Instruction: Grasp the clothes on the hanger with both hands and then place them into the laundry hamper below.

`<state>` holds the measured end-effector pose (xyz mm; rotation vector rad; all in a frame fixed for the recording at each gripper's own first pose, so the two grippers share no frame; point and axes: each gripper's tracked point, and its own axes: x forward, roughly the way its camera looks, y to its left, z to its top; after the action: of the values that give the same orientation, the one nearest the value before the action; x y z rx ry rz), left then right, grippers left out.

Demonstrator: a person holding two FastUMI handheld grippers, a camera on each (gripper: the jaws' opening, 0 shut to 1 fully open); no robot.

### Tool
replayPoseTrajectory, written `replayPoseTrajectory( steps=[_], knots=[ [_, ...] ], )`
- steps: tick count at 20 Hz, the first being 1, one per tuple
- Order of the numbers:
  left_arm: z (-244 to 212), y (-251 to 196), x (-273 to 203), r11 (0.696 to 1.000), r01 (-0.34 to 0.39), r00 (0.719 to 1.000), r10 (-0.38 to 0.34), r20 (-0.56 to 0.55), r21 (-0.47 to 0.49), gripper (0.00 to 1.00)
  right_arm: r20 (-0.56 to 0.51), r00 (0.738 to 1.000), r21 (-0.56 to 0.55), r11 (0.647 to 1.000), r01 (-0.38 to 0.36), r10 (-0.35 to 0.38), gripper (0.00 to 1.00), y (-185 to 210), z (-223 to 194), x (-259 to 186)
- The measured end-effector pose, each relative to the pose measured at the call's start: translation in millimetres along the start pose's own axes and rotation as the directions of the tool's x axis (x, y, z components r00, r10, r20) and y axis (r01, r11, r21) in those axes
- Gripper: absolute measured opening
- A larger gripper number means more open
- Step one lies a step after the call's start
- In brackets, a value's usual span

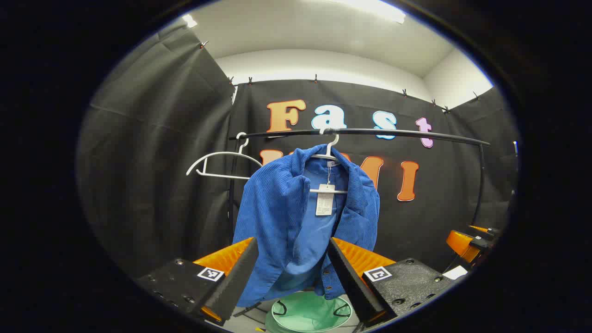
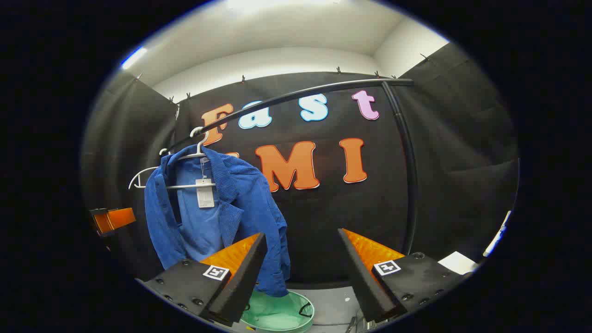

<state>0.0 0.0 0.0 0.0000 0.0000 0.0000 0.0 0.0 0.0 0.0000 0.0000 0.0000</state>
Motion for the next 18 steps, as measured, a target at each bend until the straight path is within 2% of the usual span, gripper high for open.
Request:
replayPoseTrajectory(
  steps=[3, 4, 5, 6, 10, 12, 14, 15, 18],
  knots=[
    [3.5, -4.8, -1.5, 0.999, 0.032, 0.999, -0.032, 0.005, -0.001, 0.95, 0.01, 1.0, -0.004, 1.0, -0.002, 0.002, 0.98, 2.0, 5.3, -1.9],
    [5.5, -2.7, 2.3, 1.0, 0.031, 0.999, -0.031, 0.014, -0.003, 0.92, 0.016, 1.0, -0.014, 1.0, -0.005, 0.006, 0.98, 2.8, 8.3, -1.9],
    [4.6, -1.3, 3.3, 1.0, 0.026, 1.0, -0.026, 0.013, -0.007, 0.95, 0.017, 1.0, -0.026, 1.0, -0.006, 0.007, 0.98, 2.7, 8.5, -1.9],
    [1.1, 0.4, 4.7, 1.0, 0.025, 1.0, -0.025, 0.006, -0.014, 0.92, 0.016, 1.0, -0.036, 0.999, -0.004, 0.004, 0.98, 2.7, 8.7, -3.0],
    [-5.0, 3.2, 1.1, 0.998, 0.022, 1.0, -0.023, -0.018, -0.052, 0.92, 0.002, 1.0, -0.037, 0.999, -0.012, 0.013, 0.98, 7.3, 5.4, -10.1],
    [-5.6, 5.0, -0.3, 0.999, 0.013, 1.0, -0.014, -0.02, -0.044, 0.95, -0.005, 1.0, -0.04, 0.999, -0.009, 0.008, 0.98, 7.0, 3.0, -11.7],
    [-5.5, 4.0, -2.6, 0.999, 0.015, 1.0, -0.016, -0.024, -0.035, 0.92, -0.008, 1.0, -0.04, 0.999, -0.013, 0.012, 0.98, 9.3, 3.2, -12.9],
    [-5.5, 4.6, -3.2, 0.999, 0.015, 1.0, -0.016, -0.025, -0.034, 0.95, -0.009, 1.0, -0.041, 0.999, -0.015, 0.015, 0.98, 10.8, 1.9, -13.1],
    [-6.4, 4.2, -2.8, 0.999, 0.012, 0.999, -0.013, -0.031, -0.034, 0.92, -0.019, 0.999, -0.04, 0.999, -0.032, 0.031, 0.98, 17.1, -0.8, -11.2]
  ],
)
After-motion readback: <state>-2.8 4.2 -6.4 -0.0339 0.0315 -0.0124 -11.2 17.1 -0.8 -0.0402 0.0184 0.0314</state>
